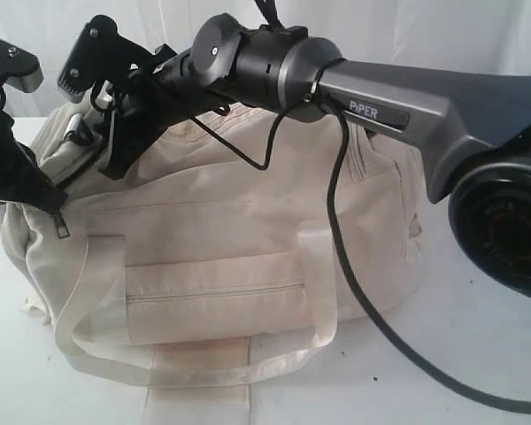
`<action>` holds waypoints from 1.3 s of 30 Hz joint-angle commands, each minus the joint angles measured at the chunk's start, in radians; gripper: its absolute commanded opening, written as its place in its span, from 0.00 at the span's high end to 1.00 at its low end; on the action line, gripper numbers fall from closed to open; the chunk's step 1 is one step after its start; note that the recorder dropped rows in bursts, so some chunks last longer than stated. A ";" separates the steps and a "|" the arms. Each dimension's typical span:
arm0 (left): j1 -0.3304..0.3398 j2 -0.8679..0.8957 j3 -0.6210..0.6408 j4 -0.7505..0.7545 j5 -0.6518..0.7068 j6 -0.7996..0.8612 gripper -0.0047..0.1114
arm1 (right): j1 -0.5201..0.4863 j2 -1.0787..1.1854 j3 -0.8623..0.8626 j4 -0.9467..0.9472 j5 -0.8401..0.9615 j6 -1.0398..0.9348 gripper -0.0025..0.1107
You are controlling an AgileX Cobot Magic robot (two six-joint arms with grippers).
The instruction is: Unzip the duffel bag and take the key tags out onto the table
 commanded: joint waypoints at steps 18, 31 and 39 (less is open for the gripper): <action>0.000 -0.013 0.007 -0.020 0.052 -0.001 0.96 | -0.034 -0.036 -0.003 -0.224 -0.071 0.243 0.98; 0.000 -0.013 0.007 -0.020 0.057 -0.001 0.96 | -0.177 -0.162 -0.003 0.028 0.462 0.117 0.98; 0.000 -0.013 0.007 -0.101 0.058 0.078 0.96 | -0.378 -0.130 -0.003 0.402 0.568 0.033 0.98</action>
